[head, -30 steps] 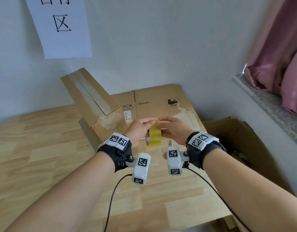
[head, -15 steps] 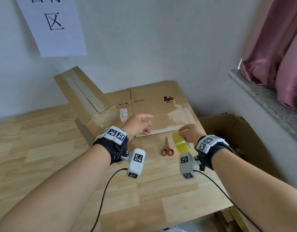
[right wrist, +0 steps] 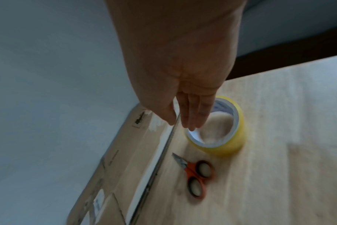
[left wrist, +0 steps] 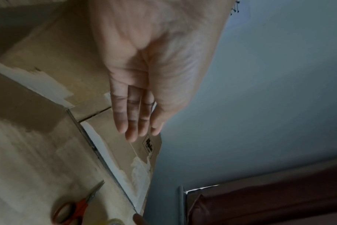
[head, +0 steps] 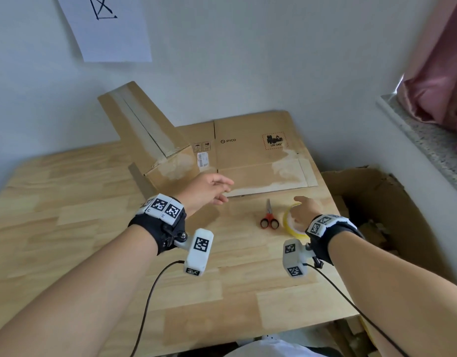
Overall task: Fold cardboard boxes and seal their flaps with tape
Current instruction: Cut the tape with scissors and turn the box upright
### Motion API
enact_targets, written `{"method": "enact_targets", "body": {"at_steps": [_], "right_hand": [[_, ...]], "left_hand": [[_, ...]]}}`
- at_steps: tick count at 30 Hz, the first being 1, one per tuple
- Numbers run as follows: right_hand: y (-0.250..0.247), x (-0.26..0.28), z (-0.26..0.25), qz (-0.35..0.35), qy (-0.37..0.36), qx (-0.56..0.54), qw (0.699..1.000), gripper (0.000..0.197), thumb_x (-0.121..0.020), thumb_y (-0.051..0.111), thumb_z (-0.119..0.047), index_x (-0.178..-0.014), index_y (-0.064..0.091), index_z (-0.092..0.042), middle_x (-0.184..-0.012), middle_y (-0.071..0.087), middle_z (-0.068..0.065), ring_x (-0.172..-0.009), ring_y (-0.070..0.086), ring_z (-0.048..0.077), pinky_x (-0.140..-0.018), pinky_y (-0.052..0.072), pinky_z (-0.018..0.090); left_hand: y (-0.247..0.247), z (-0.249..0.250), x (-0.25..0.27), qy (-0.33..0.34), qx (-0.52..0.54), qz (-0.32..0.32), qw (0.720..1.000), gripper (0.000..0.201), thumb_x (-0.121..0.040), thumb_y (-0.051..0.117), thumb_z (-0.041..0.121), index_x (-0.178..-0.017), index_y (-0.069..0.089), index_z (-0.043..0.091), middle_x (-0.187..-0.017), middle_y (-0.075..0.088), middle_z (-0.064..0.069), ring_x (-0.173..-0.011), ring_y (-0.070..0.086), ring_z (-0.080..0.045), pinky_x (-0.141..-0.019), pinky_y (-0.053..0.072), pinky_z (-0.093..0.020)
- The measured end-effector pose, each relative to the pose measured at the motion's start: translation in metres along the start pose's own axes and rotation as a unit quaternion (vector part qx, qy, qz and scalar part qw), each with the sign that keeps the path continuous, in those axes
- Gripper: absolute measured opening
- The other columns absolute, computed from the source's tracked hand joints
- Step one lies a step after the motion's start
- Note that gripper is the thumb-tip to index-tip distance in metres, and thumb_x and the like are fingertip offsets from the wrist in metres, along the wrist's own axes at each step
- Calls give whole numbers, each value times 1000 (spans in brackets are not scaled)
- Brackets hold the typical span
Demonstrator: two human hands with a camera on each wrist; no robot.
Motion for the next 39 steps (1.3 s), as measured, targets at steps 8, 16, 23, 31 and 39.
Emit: {"method": "enact_targets", "body": {"at_steps": [8,16,23,31,39], "right_hand": [[-1,44,-163,33,-196,-77,977,24,-94,49,-10,-115,60,-11,-109,66,6,-95,63,17,-87,53,33],[69,111,-302,-33,-388,-6,921,30,-96,49,-22,-125,59,-21,-121,62,-3,-104,57,8,-90,47,25],[111,110,-308,-76,-395,96,911,44,-94,56,-30,-137,49,-24,-135,56,-3,-120,52,11,-92,32,16],[111,105,-305,-85,-383,75,917,43,-91,61,-31,-133,54,-27,-131,59,-4,-123,50,8,-94,32,14],[117,103,-301,-88,-375,62,921,42,-91,61,-29,-132,54,-30,-130,59,-5,-123,50,10,-102,36,21]], "left_hand": [[-51,41,32,64,1,-29,998,21,-95,54,15,-111,67,16,-100,71,0,-72,65,-10,-61,51,-18],[-179,36,62,146,-118,314,930,25,-96,52,26,-117,65,30,-111,64,18,-95,60,-3,-79,44,-13],[-154,10,34,169,-300,252,904,43,-97,46,40,-135,52,23,-147,41,4,-139,30,-11,-114,12,-26],[-145,9,33,218,-347,292,864,62,-86,47,55,-131,56,13,-140,51,-3,-136,38,-18,-115,19,-36],[-129,4,29,201,-448,289,822,62,-85,46,51,-127,53,6,-135,51,-10,-132,40,-29,-111,29,-50]]}}
Point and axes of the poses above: each hand's wrist, its own x-axis away from the middle knuckle, its own y-axis out of the palm, z = x × y, the point moved 10 cm from there along -x, towards the middle knuckle
